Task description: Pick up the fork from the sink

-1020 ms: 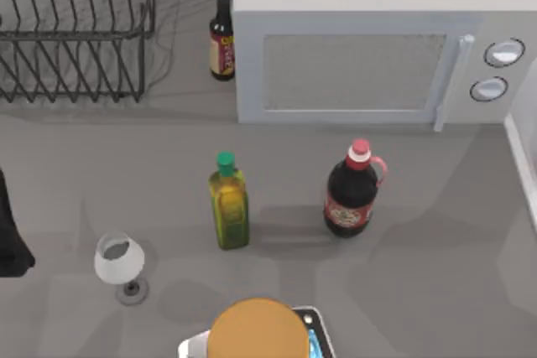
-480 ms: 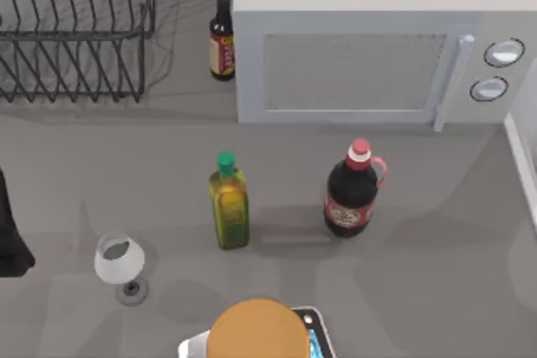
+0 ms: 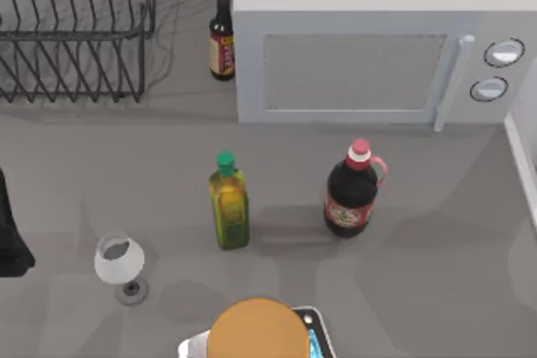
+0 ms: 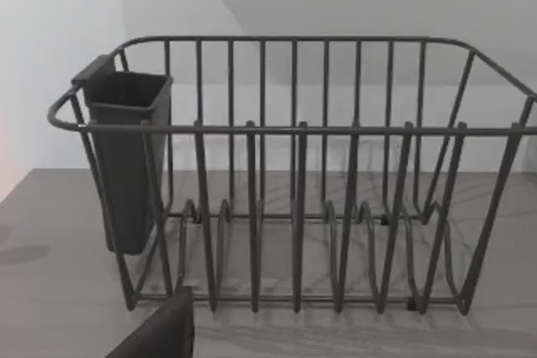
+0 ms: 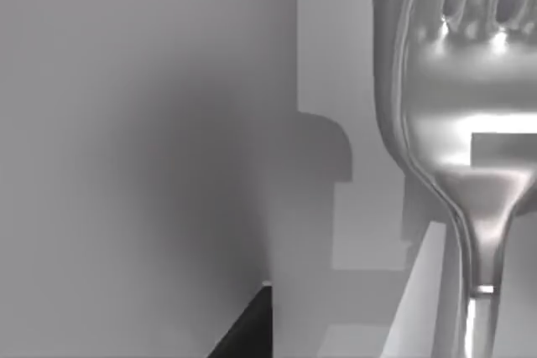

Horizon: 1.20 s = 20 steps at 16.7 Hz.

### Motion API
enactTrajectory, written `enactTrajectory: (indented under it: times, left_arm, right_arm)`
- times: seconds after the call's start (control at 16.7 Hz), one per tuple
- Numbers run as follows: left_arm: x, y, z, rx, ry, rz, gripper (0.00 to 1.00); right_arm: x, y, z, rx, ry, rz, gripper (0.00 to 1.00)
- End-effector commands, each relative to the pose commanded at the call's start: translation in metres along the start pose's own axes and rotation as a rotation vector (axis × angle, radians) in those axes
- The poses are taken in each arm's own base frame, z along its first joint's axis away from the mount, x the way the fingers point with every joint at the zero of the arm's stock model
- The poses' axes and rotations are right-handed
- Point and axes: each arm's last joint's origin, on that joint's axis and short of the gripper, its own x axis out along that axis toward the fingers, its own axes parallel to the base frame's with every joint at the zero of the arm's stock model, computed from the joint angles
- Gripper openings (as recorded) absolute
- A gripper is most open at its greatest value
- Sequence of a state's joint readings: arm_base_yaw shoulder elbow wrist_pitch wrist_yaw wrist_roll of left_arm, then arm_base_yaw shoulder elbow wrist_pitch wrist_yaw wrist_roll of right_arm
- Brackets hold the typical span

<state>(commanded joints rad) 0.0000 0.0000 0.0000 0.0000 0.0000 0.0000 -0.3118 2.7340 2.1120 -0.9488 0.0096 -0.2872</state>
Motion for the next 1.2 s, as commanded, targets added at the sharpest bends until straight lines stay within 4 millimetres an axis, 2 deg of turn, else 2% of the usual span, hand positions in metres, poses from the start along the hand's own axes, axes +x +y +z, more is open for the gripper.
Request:
enactTrajectory:
  times: [0.24,0.72,0.78,0.96,1.08,1.2]
  left_arm:
    - [0.0,0.0,0.0,0.0,0.0,0.0,1.0]
    - [0.0,0.0,0.0,0.0,0.0,0.0,1.0]
    - [0.0,0.0,0.0,0.0,0.0,0.0,1.0]
    - [0.0,0.0,0.0,0.0,0.0,0.0,1.0]
    - [0.0,0.0,0.0,0.0,0.0,0.0,1.0]
    - [0.0,0.0,0.0,0.0,0.0,0.0,1.0]
  right_arm:
    - [0.0,0.0,0.0,0.0,0.0,0.0,0.02]
    - [0.0,0.0,0.0,0.0,0.0,0.0,0.0]
    - [-0.023,0.001,0.004,0.007,-0.043,0.0,0.0]
    - [-0.033,0.0,0.007,0.007,-0.044,0.0,0.0]
    - [-0.054,-0.002,0.011,0.007,-0.047,-0.001,0.0]
    - [-0.084,-0.002,0.014,0.007,-0.039,0.001,0.0]
